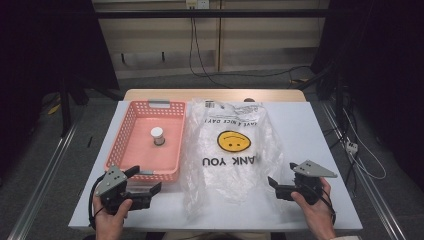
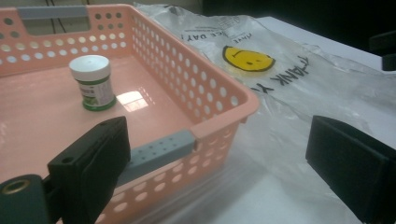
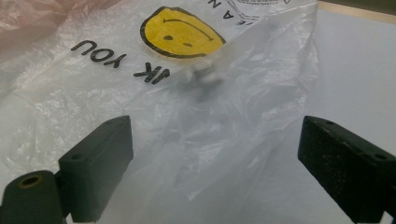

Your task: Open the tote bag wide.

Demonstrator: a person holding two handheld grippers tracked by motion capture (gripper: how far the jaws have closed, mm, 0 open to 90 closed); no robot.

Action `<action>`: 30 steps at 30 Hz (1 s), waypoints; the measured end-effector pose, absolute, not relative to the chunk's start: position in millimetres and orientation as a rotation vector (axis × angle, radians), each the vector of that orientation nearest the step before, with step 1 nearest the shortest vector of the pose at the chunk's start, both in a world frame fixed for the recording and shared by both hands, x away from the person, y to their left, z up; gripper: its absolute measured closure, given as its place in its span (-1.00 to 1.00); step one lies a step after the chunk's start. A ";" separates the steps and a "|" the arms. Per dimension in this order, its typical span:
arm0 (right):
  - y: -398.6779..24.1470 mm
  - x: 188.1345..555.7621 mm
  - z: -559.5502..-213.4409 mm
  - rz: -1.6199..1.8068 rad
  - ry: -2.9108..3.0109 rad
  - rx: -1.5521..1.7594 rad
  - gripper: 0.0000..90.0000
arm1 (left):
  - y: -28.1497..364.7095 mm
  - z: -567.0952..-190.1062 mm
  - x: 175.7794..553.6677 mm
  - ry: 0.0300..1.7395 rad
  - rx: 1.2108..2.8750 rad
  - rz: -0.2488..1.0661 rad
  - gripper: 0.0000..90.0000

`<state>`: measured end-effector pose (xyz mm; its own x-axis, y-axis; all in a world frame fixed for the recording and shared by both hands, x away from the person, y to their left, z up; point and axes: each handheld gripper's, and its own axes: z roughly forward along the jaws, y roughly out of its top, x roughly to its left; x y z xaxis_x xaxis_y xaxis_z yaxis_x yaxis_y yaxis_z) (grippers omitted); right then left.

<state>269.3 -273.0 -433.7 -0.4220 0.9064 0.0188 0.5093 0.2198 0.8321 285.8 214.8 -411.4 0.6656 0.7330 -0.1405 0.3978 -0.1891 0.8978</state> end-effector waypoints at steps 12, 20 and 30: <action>-240.6 277.8 -414.9 1.140 2.145 1.160 -0.76 | 215.3 -409.6 281.9 0.876 1.804 0.430 -0.88; -212.7 291.7 -398.5 1.162 2.229 1.073 -0.81 | 215.5 -408.2 281.2 0.869 1.797 0.432 -0.88; -166.4 321.8 -397.1 1.145 2.407 1.019 -0.79 | 216.7 -408.2 281.5 0.863 1.797 0.430 -0.88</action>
<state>321.8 -166.4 -397.1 -0.7090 0.7039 0.0413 0.4761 0.4348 0.7644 281.5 216.7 -408.2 0.6754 0.7296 -0.1077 0.3531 -0.1917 0.9157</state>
